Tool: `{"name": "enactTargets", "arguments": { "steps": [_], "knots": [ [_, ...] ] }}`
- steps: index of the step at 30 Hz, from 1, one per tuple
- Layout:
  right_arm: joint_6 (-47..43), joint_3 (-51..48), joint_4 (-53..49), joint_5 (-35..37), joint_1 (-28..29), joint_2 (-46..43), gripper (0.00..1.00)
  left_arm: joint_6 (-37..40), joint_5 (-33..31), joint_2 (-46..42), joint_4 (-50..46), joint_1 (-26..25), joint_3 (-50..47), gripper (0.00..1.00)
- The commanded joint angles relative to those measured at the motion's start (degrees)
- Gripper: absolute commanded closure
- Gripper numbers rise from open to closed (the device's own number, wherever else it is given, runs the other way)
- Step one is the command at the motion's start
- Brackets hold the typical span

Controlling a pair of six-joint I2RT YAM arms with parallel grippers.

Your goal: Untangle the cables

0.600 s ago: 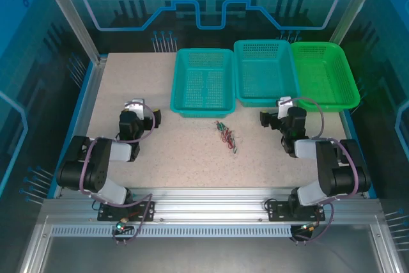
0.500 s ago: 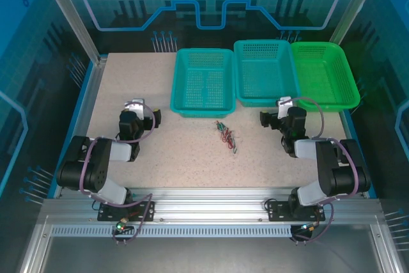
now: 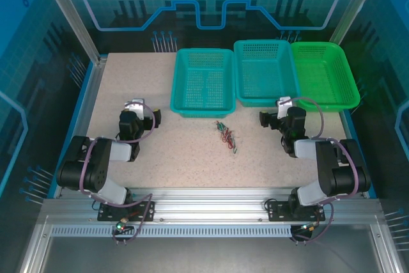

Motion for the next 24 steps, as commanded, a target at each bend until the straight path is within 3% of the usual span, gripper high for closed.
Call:
{"name": "enactTargets", "arguments": {
  "steps": [1,5,9,12,14,17,19,21,24],
  "knots": [
    [-1.27,1.65,0.55,-2.04,0.76,-0.43,0.0,-1.19,-1.07,0.63,1.84,0.23,1.07,0.01],
    [-0.57,3.14,-11.91,6.58,4.79,-11.31,0.0,-0.85,-0.86,0.54,6.59,0.15,-1.45,0.01],
    [10.98,4.33,-29.43,11.23,6.0,-27.71,0.0,-0.58,-2.66,-3.73,9.05,-0.47,-4.62,0.01],
    [19.49,6.47,-42.03,8.06,6.93,-38.28,0.0,1.72,-4.86,-10.51,5.7,-3.06,-6.03,0.01],
    [22.11,9.29,-50.67,1.45,7.17,-42.23,0.0,4.16,-7.14,-16.48,2.1,-5.99,-6.34,0.01],
    [22.74,13.92,-61.15,-9.72,8.27,-42.97,0.0,-0.24,-7.65,-29.32,-15.47,-10.13,-3.17,0.01],
    [21.64,17.0,-66.41,-14.75,10.17,-40.36,0.0,-9.83,-3.08,-38.06,-35.63,-11.89,3.68,0.01],
    [20.28,19.53,-70.81,-14.06,13.95,-36.36,0.0,-19.47,3.89,-43.13,-47.09,-13.11,8.17,0.01],
    [17.17,21.7,-71.82,-10.71,21.23,-28.57,0.0,-32.35,14.47,-47.26,-51.43,-15.96,9.61,0.01]
  ]
}}
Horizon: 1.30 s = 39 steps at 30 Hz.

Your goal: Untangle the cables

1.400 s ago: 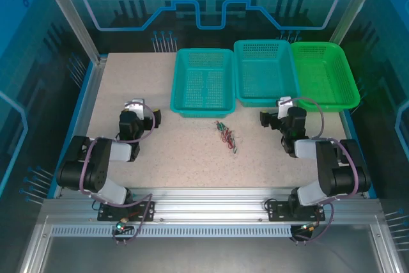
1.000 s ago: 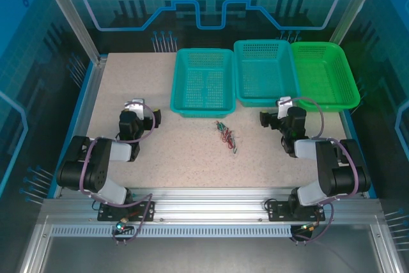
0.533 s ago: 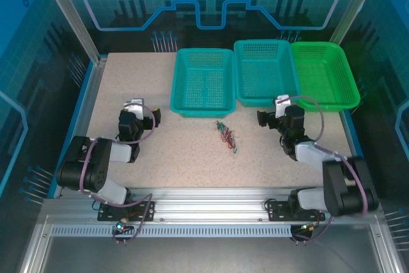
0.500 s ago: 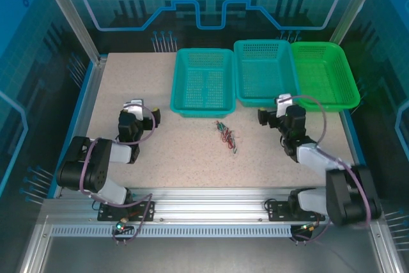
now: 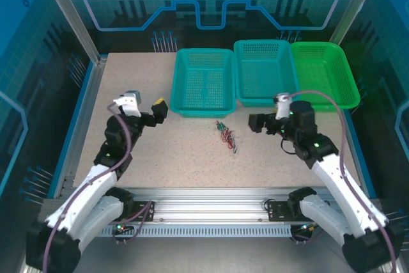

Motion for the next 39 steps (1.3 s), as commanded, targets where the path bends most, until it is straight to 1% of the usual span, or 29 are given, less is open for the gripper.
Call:
{"name": "enactTargets", "arguments": {
  "steps": [1,3,4,7,9,13,14,16,17,19,21,22,25,28,31,34,35,37,38,39],
  "knots": [
    [-2.47,2.1,-8.63,-0.6,6.64,8.1,0.0,-18.23,14.39,-3.1,-15.14,-3.4,0.57,0.01],
    [-3.47,3.84,-6.83,0.31,9.84,14.92,0.0,-21.02,17.81,-3.88,-13.5,-6.52,-0.6,0.01],
    [-4.17,4.44,-5.22,0.71,11.35,18.35,0.0,-21.04,18.68,-4.14,-13.42,-8.27,-1.0,0.01],
    [-5.79,6.65,-0.71,3.67,14.29,28.4,0.01,-19.32,17.53,-4.3,-17.14,-12.63,-1.17,0.01],
    [-6.82,9.75,0.93,5.71,15.53,34.75,0.05,-19.14,16.37,-4.49,-18.83,-14.22,-1.5,0.01],
    [-7.77,13.53,3.88,8.9,16.26,45.26,0.21,-19.28,13.32,-5.85,-18.45,-15.54,-3.28,0.01],
    [-7.87,14.25,4.02,9.28,16.3,47.22,0.28,-19.07,12.78,-6.09,-18.41,-15.65,-3.5,0.01],
    [-8.42,15.17,4.26,9.71,16.55,50.11,0.46,-18.41,11.4,-6.41,-19.26,-15.76,-3.3,0.01],
    [-8.81,15.37,4.02,9.51,16.68,50.78,0.57,-18.34,10.63,-6.26,-20.28,-15.76,-3.01,0.01],
    [-9.79,14.83,3.61,9.15,17.28,49.76,0.83,-18.7,8.55,-5.37,-24.02,-15.7,-1.29,0.01],
    [-10.58,12.19,4.34,8.62,17.78,45.66,0.98,-18.97,7.47,-3.8,-27.16,-15.7,0.66,0.01],
    [-10.89,10.45,4.97,7.54,17.81,42.49,1.0,-19.46,7.11,-2.77,-28.35,-15.68,1.61,0.02],
    [-11.55,6.52,5.53,3.52,17.49,33.95,1.0,-20.97,8.11,0.57,-27.65,-15.69,3.17,0.05],
    [-11.86,4.37,2.72,0.37,16.98,28.24,1.0,-20.4,12.22,3.58,-20.71,-15.75,2.65,0.09],
    [-11.36,4.47,-0.04,-3.62,15.73,23.31,1.0,-15.42,17.92,6.33,-13.72,-15.78,2.6,0.12],
    [-11.12,5.22,-2.15,-10.22,13.06,19.55,1.0,-5.93,24.02,7.86,-11.22,-16.0,3.82,0.15],
    [-11.34,5.48,-2.83,-12.42,12.18,18.59,1.0,-3.52,25.18,7.89,-11.23,-16.07,4.31,0.16],
    [-11.78,5.89,-4.19,-16.98,10.7,16.52,1.0,-0.42,25.59,7.89,-12.59,-16.13,5.96,0.21],
    [-11.87,5.85,-4.43,-18.67,10.15,15.54,1.0,-0.21,25.19,7.95,-13.62,-16.12,6.91,0.24],
    [-11.64,5.89,-4.7,-20.27,9.67,14.5,1.0,-1.63,23.52,8.25,-14.63,-16.09,8.04,0.27]
  ]
}}
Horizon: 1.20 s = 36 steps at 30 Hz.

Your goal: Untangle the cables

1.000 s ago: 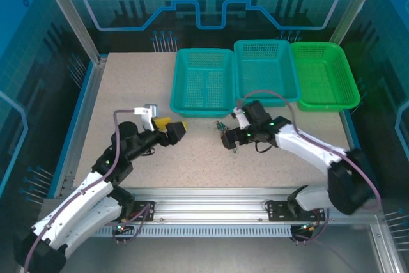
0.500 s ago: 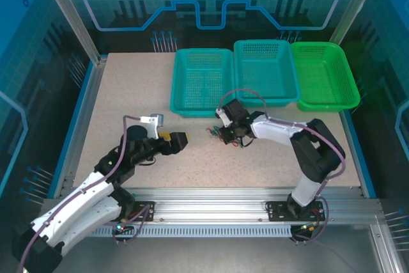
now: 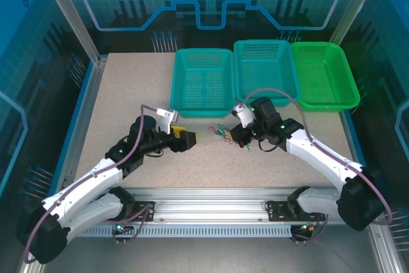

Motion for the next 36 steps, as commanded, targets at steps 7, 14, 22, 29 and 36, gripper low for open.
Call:
{"name": "enactTargets", "arguments": {
  "steps": [7,14,22,29,36],
  "knots": [
    [4.61,0.61,2.63,-12.91,-2.2,-7.91,1.0,-25.91,1.07,10.21,3.18,-0.26,9.74,0.46],
    [7.98,0.53,7.32,-12.73,-2.23,-9.1,1.0,-46.49,0.67,14.78,27.23,-0.35,0.99,0.32],
    [9.84,0.29,9.59,-13.14,-2.29,-8.81,1.0,-53.96,3.39,16.81,37.9,-0.72,-0.69,0.38],
    [11.86,0.64,11.95,-11.74,-2.29,-7.98,1.0,-58.06,6.44,20.95,44.89,-1.28,-0.54,0.54],
    [13.57,0.27,11.79,-8.71,-2.73,-7.09,1.0,-57.75,4.4,20.31,46.97,-1.39,-1.98,0.88]
  ]
}}
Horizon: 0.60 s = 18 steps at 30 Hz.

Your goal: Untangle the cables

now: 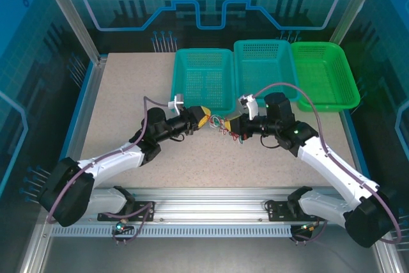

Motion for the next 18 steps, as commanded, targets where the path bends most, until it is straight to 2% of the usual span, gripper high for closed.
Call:
{"name": "enactTargets", "arguments": {
  "steps": [1,2,8,10,15,18],
  "knots": [
    [1.53,0.12,2.15,1.11,-1.01,0.49,1.0,-0.5,-0.37,-0.93,4.68,-0.46,-1.74,0.93],
    [1.7,-0.12,2.08,1.24,-1.0,0.55,1.0,-0.15,-0.63,-1.12,4.94,-0.47,-1.95,0.99],
    [4.0,-4.41,2.29,7.67,-1.78,-0.25,1.0,4.73,-2.31,-4.28,2.21,0.47,-2.93,1.0],
    [6.08,-8.26,3.63,9.52,-3.93,-1.5,1.0,7.48,-3.89,-7.61,-2.93,1.59,-3.18,1.0],
    [15.0,-20.05,7.38,8.61,-15.82,-7.0,1.0,18.71,-11.07,-19.53,-24.31,3.05,-1.1,1.0],
    [15.24,-22.3,4.86,11.37,-17.63,-9.03,1.0,23.54,-14.03,-23.65,-32.61,3.23,0.46,1.0]
  ]
}}
